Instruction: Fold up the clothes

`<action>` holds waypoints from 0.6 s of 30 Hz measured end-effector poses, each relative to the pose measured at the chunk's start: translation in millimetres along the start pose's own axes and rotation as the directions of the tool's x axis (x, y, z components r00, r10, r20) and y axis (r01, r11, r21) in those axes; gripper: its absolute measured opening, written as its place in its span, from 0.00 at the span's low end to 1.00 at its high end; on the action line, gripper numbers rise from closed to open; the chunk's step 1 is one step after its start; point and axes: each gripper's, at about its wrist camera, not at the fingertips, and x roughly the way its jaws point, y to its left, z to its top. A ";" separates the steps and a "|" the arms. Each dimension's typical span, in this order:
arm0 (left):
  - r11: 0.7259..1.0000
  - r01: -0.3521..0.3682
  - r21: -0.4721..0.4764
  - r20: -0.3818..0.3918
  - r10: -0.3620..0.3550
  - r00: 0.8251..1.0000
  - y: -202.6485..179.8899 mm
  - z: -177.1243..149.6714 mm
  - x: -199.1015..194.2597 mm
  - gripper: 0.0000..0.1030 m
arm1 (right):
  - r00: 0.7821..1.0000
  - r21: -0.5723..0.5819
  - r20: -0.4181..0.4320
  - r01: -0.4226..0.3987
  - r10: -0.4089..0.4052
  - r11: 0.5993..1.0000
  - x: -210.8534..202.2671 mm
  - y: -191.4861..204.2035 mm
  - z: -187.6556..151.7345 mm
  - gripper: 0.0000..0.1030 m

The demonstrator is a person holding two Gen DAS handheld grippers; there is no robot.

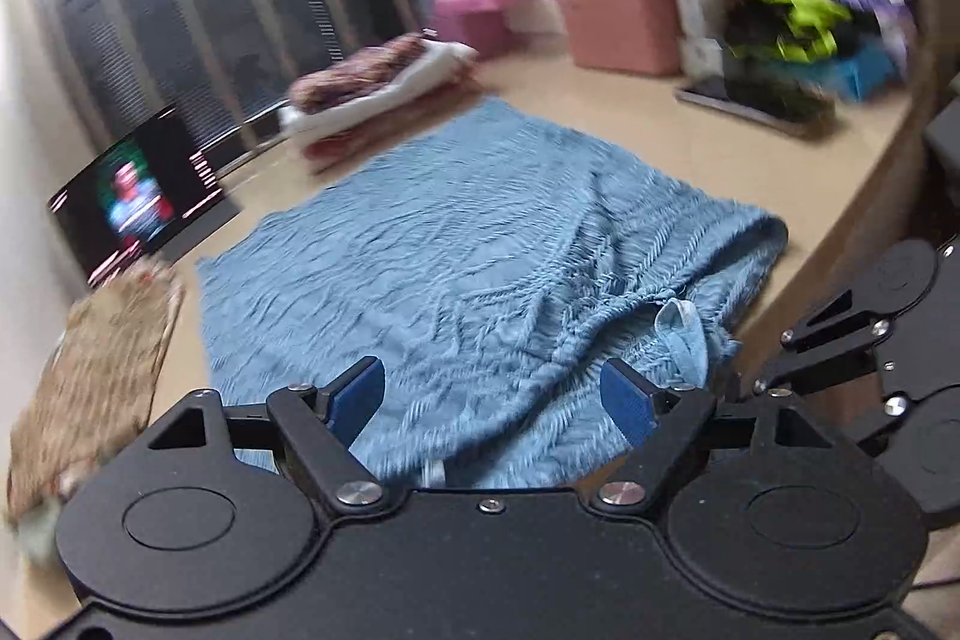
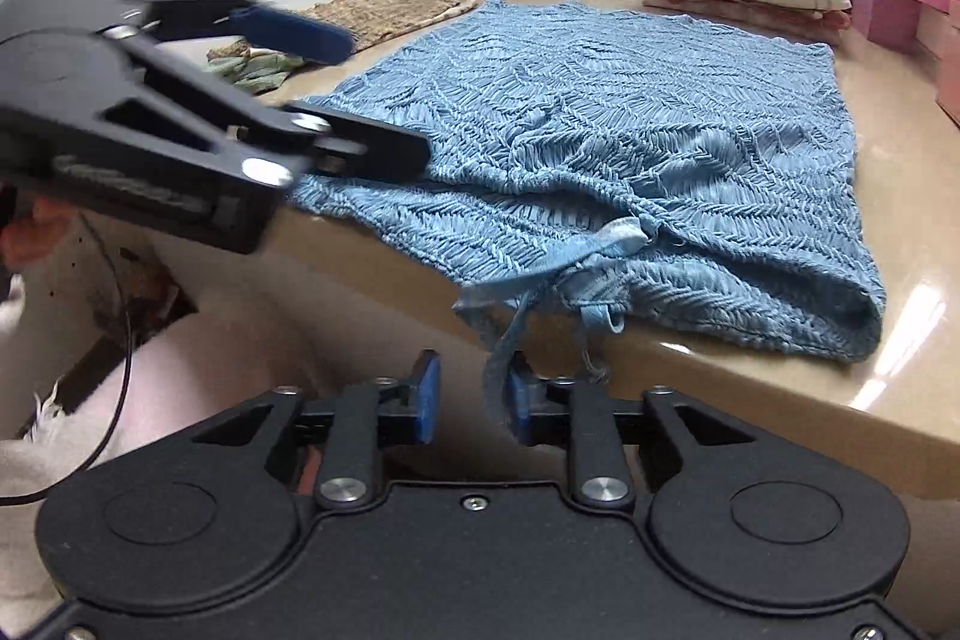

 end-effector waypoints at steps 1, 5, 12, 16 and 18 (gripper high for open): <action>1.000 0.016 0.024 -0.009 -0.015 1.000 -0.7 4.0 7.0 0.76 | 1.000 0.010 0.012 -0.003 0.003 1.000 0.0 -1.2 -0.1 0.06; 0.983 0.114 0.143 -0.032 -0.110 0.993 -6.6 13.7 30.7 0.64 | 0.997 0.071 0.076 -0.036 0.030 0.997 -9.7 -9.9 -2.1 0.03; 0.924 0.302 0.235 -0.120 -0.281 0.952 -2.1 19.8 56.0 0.17 | 0.986 0.133 0.150 -0.095 0.075 0.987 -33.3 -21.7 -9.0 0.03; 0.921 0.312 0.232 -0.100 -0.296 0.950 1.1 17.5 53.1 0.07 | 0.975 0.171 0.195 -0.145 0.111 0.974 -44.4 -28.6 -8.6 0.03; 0.932 0.305 0.197 -0.061 -0.299 0.952 6.3 18.9 49.1 0.06 | 0.966 0.191 0.228 -0.169 0.123 0.967 -50.0 -33.2 -4.5 0.03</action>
